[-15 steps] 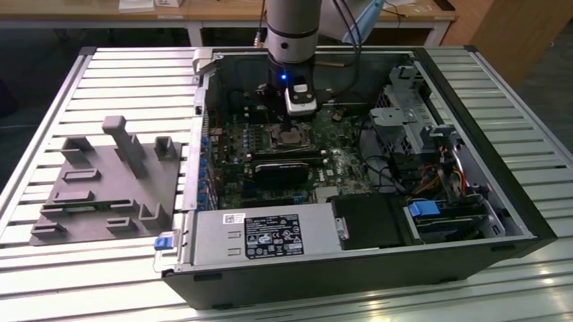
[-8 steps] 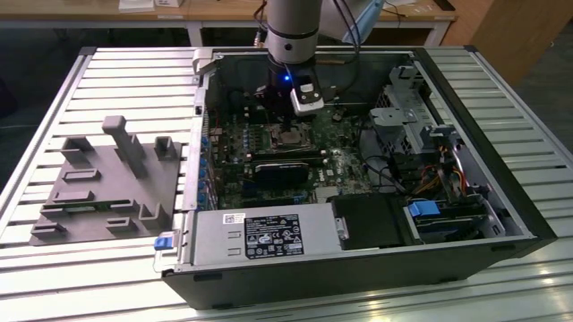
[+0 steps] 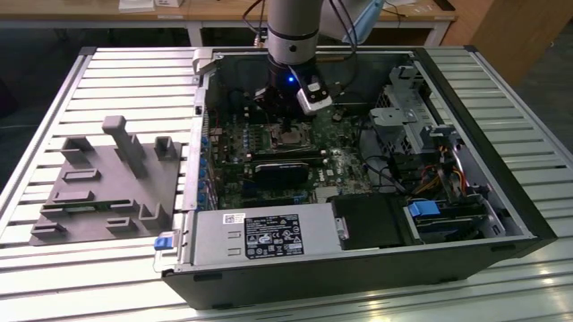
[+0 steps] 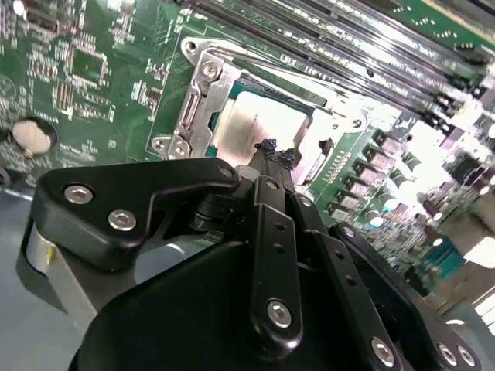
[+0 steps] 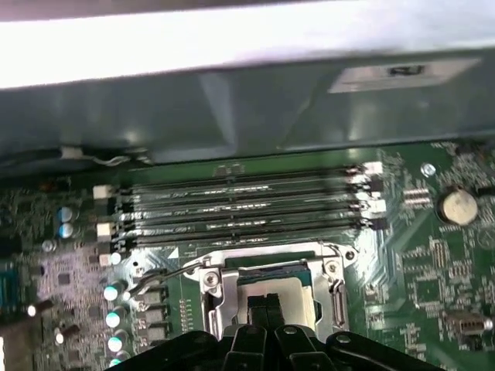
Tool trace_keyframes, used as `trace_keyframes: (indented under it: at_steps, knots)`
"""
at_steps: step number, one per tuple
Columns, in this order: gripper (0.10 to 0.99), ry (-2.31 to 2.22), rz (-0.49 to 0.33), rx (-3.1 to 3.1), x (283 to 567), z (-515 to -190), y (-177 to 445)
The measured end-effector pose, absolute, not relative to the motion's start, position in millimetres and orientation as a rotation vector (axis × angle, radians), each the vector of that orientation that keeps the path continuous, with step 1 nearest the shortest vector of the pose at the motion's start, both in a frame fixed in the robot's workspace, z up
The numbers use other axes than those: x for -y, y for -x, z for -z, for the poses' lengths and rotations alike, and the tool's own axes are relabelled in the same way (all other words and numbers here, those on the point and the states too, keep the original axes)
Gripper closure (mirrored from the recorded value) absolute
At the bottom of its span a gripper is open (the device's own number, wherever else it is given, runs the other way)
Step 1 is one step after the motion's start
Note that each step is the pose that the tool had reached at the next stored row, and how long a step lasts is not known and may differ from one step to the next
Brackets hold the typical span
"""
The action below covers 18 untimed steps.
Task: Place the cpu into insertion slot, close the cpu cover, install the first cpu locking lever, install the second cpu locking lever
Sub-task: 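Close the cpu cover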
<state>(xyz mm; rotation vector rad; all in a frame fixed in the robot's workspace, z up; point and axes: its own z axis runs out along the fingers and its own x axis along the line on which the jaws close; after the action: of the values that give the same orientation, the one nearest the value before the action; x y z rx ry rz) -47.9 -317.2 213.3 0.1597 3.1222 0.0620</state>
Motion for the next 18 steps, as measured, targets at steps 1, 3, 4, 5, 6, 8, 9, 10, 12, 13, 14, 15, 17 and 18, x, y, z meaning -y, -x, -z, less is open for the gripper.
trace_keyframes:
  at_steps: [1, 3, 4, 5, 6, 8, 9, 10, 12, 13, 14, 15, 17, 18]
  knots:
    - [0.984, -0.132, -0.062, -3.124, 317.2, -213.1, 47.9]
    - [0.984, -0.076, -0.063, -3.126, 317.1, -212.6, 47.9]
    - [0.984, -0.048, -0.063, -3.127, 317.1, -212.4, 47.9]
    - [0.984, -0.029, -0.06, -3.128, 317.1, -212.3, 47.9]
    - [0.984, -0.027, -0.058, -3.128, 317.4, -212.3, 47.9]
    - [0.984, -0.027, -0.054, -3.128, 318.9, -212.3, 47.9]
    - [0.984, -0.027, -0.053, -3.128, 319.9, -212.3, 47.9]
    - [0.984, -0.027, -0.053, -3.128, 321.2, -212.3, 47.9]
    - [0.984, -0.027, -0.051, -3.128, 324.0, -212.3, 47.9]
    - [0.984, -0.027, -0.051, -3.128, 325.0, -212.3, 47.9]
    - [0.984, -0.027, -0.051, -3.128, 325.6, -212.3, 47.9]
    - [0.984, -0.027, -0.052, -3.128, 325.8, -212.2, 47.9]
    - [0.984, -0.027, -0.051, -3.128, 325.9, -212.2, 48.2]
    - [0.984, -0.027, -0.051, -3.128, 325.9, -212.2, 49.0]
